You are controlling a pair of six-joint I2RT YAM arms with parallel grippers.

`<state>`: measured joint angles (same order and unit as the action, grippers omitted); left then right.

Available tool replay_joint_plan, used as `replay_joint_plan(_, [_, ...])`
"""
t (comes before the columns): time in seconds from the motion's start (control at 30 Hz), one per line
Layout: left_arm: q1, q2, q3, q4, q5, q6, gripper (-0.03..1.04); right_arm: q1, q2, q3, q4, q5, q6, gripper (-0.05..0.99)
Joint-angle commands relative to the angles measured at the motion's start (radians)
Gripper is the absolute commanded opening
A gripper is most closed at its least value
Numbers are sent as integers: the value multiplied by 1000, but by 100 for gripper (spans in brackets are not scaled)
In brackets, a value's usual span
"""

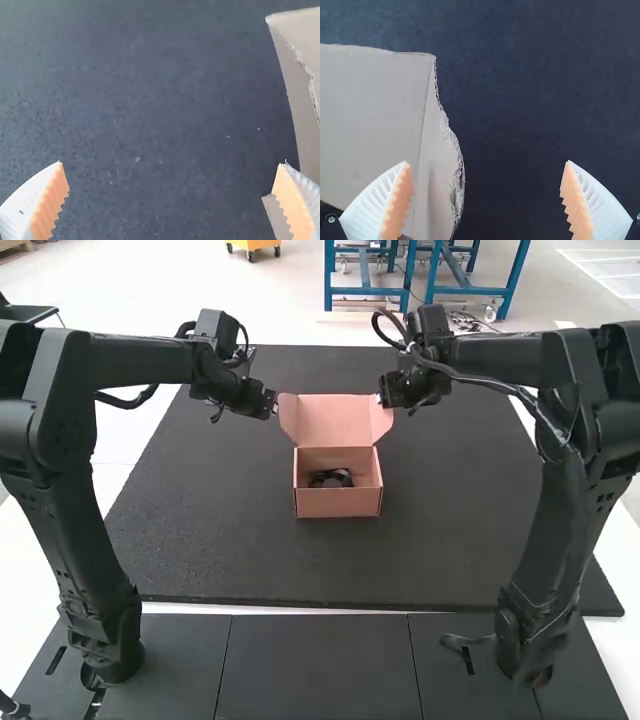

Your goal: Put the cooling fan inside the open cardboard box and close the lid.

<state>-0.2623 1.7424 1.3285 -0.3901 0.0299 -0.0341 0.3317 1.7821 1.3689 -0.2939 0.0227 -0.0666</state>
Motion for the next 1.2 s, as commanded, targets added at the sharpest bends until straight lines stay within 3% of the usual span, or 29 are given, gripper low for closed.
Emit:
replay_joint_plan(0.0, [-12,8,34,-7,45,-36,96,-2,7,42,2,-12,-2,66])
replay_joint_plan(0.63, [-48,20,40,2,84,-93,96,-2,7,78,-44,-32,-1,63])
replay_joint_plan(0.87, [-61,20,40,0,84,-96,96,0,8,84,-45,-35,1,53])
replay_joint_plan(1.0, [-61,20,41,2,84,-98,96,0,7,85,-44,-40,5,40])
replay_joint_plan(1.17, [-61,20,40,2,84,-98,96,0,8,82,-48,-49,8,40])
